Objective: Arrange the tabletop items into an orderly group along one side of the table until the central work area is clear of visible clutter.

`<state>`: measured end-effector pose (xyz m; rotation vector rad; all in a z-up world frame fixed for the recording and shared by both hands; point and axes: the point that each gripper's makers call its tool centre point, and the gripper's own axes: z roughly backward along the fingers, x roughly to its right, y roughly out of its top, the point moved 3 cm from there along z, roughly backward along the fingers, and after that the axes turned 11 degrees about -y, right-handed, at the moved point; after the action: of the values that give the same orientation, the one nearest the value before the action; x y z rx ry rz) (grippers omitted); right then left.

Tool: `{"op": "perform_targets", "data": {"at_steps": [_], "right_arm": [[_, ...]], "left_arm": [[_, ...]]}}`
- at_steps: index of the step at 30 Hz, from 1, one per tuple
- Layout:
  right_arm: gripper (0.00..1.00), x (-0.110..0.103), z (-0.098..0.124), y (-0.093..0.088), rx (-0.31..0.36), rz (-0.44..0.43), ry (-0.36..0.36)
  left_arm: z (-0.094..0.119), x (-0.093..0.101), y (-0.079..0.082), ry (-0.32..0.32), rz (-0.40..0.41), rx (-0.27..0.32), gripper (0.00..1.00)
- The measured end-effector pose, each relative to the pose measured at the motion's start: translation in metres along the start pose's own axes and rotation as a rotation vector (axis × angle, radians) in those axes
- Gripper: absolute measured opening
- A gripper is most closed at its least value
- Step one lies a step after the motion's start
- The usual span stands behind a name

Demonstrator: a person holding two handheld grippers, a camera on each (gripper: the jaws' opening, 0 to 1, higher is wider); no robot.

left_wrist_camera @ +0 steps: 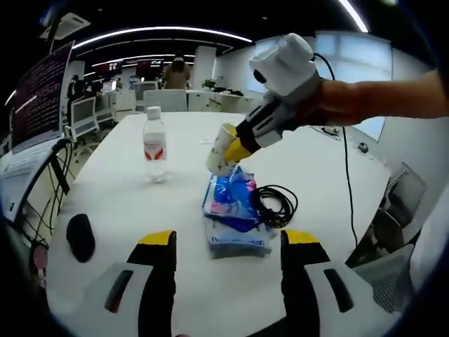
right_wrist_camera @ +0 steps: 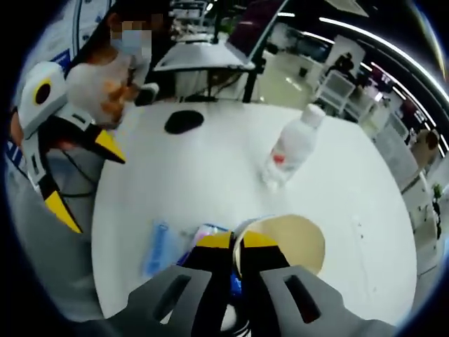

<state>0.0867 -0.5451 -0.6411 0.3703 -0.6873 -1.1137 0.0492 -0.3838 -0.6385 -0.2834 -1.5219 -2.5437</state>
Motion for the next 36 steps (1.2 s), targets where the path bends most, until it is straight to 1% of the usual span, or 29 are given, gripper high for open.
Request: {"op": "perform_targets", "data": {"at_steps": [5,9,12,16,21,24,27,33,36], "right_arm": [[0.00,0.002,-0.019,0.000,-0.022,-0.003,-0.003],[0.00,0.003,-0.032,0.004,-0.024,-0.014,0.000],[0.00,0.005,-0.041,0.004,-0.040,0.005,0.004],[0.00,0.012,-0.052,0.008,-0.048,0.008,0.003],[0.00,0.019,-0.066,0.005,-0.079,0.033,-0.003],[0.00,0.021,-0.072,0.003,-0.104,0.052,-0.004],[0.00,0.021,-0.077,0.003,-0.127,0.052,0.004],[0.00,0.022,-0.086,0.008,-0.143,0.068,-0.001],[0.00,0.023,-0.094,0.007,-0.169,0.069,-0.007]], "left_arm": [[0.003,0.000,-0.001,-0.003,0.009,0.005,0.60],[0.005,0.000,-0.003,-0.010,0.005,0.000,0.60],[0.006,0.000,-0.004,-0.015,0.006,-0.001,0.60],[0.006,0.001,-0.005,-0.023,0.005,-0.004,0.59],[0.005,0.002,-0.005,-0.025,0.007,0.000,0.59],[0.007,0.002,-0.004,-0.025,0.015,0.013,0.59],[0.007,0.001,-0.006,-0.022,0.025,0.017,0.59],[0.009,-0.002,-0.010,-0.014,0.037,0.018,0.59],[0.009,-0.004,-0.011,-0.008,0.050,0.026,0.58]]}}
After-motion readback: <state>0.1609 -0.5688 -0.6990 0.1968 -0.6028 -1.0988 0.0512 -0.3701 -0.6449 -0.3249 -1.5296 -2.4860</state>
